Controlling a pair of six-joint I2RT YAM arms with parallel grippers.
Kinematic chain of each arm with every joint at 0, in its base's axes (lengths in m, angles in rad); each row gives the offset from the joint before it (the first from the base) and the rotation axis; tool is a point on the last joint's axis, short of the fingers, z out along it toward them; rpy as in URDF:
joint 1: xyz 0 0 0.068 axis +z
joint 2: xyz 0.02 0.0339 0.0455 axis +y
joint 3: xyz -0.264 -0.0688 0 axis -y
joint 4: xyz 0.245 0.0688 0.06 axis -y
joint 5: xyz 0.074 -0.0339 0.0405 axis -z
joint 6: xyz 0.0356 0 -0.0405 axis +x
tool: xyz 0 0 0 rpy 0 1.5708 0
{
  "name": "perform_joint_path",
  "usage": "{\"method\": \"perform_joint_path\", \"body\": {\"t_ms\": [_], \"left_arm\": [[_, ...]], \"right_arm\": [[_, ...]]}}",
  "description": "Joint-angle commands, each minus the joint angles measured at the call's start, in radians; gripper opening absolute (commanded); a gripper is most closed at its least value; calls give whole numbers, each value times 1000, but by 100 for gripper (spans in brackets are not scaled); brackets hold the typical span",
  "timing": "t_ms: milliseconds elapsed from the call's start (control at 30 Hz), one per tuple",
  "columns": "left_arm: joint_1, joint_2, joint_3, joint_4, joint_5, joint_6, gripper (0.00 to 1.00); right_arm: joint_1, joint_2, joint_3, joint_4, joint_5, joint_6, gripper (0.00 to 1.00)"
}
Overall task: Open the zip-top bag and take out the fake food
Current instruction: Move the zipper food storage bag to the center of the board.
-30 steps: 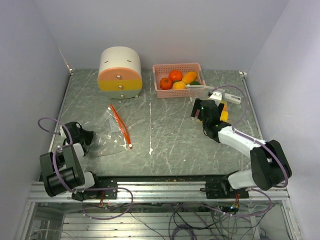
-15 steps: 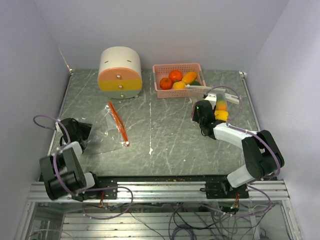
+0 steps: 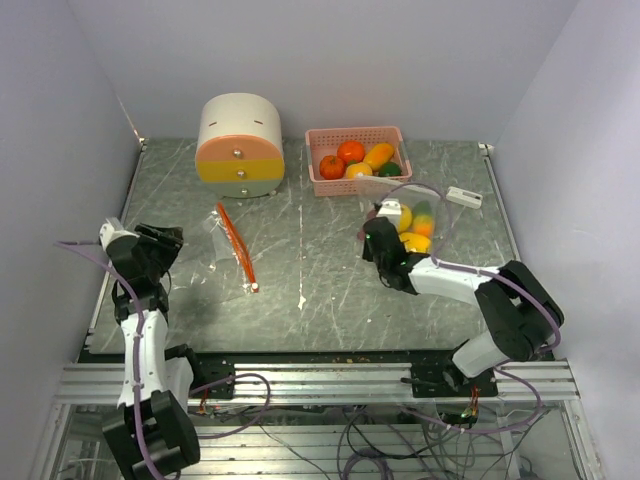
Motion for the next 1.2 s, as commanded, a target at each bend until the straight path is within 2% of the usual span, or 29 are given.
{"method": "perform_joint_path", "body": {"t_ms": [0,133,300,333,467,533,633,767,900,967,1100,1167], "left_arm": [[-43,42,-32,-27,66,64,59],[-76,100,-85,48,103,56,59],[-158,64,-63,5,23,61,59],[-174,55,-60,0,11,63,60],[-233,40,-69,34,20,77,60],[-277,55,-73,70,32,90,60],[-364,94,-54,106,17,103,61],[-516,143,-21,148,-56,99,63],[-656,195,12,161,-134,101,63],[-713,230,25,166,-171,102,63],[-803,286,45,184,-219,98,63],[-839,309,52,194,-253,91,63]], "right_arm": [[109,16,61,2,74,15,7],[212,24,103,18,44,36,6],[358,44,159,71,49,26,8],[383,43,168,78,52,8,13],[415,-30,155,78,105,-31,57],[413,-95,125,71,162,-59,68],[385,-181,91,36,258,-85,76],[244,-245,32,-25,232,-27,75],[94,-275,-57,-32,176,43,65],[54,-265,-93,-23,165,76,59],[-4,-210,-125,-20,84,139,38],[-9,-165,-116,-20,23,163,34]]}}
